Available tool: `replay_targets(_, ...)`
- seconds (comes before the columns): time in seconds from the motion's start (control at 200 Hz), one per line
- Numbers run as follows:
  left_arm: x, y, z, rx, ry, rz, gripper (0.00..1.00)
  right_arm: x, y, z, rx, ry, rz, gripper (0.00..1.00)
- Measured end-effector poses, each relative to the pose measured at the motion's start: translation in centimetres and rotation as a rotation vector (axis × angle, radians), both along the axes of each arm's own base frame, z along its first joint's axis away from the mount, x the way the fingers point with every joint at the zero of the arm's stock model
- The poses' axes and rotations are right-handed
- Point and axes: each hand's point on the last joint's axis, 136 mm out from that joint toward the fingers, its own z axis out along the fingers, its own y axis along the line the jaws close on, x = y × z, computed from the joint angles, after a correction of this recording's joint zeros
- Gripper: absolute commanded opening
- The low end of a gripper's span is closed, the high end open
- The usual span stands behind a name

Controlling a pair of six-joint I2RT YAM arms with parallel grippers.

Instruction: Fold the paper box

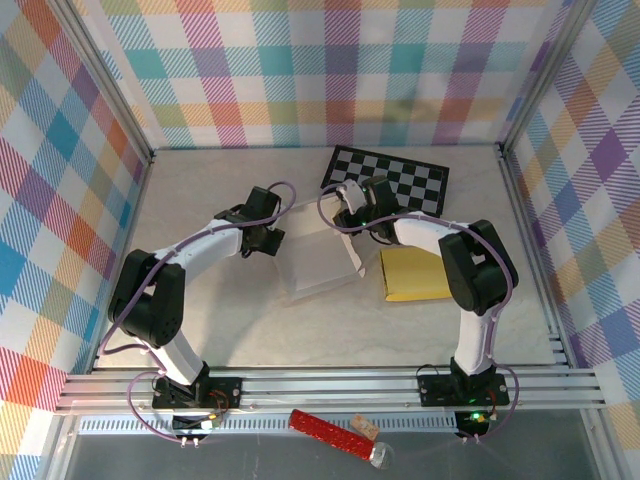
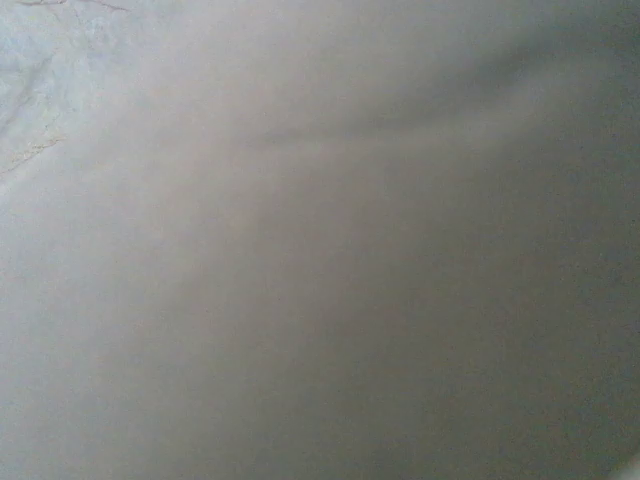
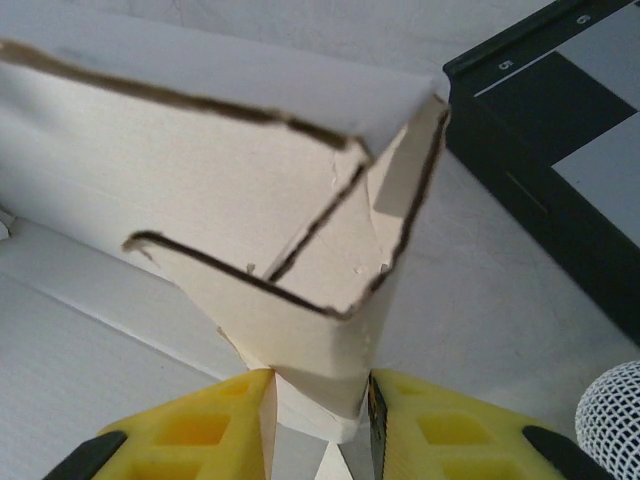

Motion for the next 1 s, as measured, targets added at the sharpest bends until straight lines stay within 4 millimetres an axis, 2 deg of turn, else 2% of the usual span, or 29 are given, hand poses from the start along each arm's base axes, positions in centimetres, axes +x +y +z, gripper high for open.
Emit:
replay_targets(0.185, 0.0, 0.0, 0.0, 0.008, 0.001, -0.013, 0.0, 0.1, 0.0, 0.1, 0.002, -0.004, -0.003, 0.28)
replay_targets(0.415, -0.2, 0.0, 0.0, 0.017, 0.012, -0.028, 0.0, 0.0, 0.2, 0.1, -0.003, -0.017, 0.015, 0.34)
replay_targets(0.785, -0.6, -0.4, -0.2, 0.007, 0.029, -0.063, 0.0, 0.0, -0.2, 0.1, 0.03, -0.008, 0.043, 0.34)
replay_targets(1.0, -0.9, -0.3, -0.4, -0.001, 0.048, -0.066, 0.0, -0.1, -0.8, 0.3, 0.062, 0.011, 0.073, 0.37)
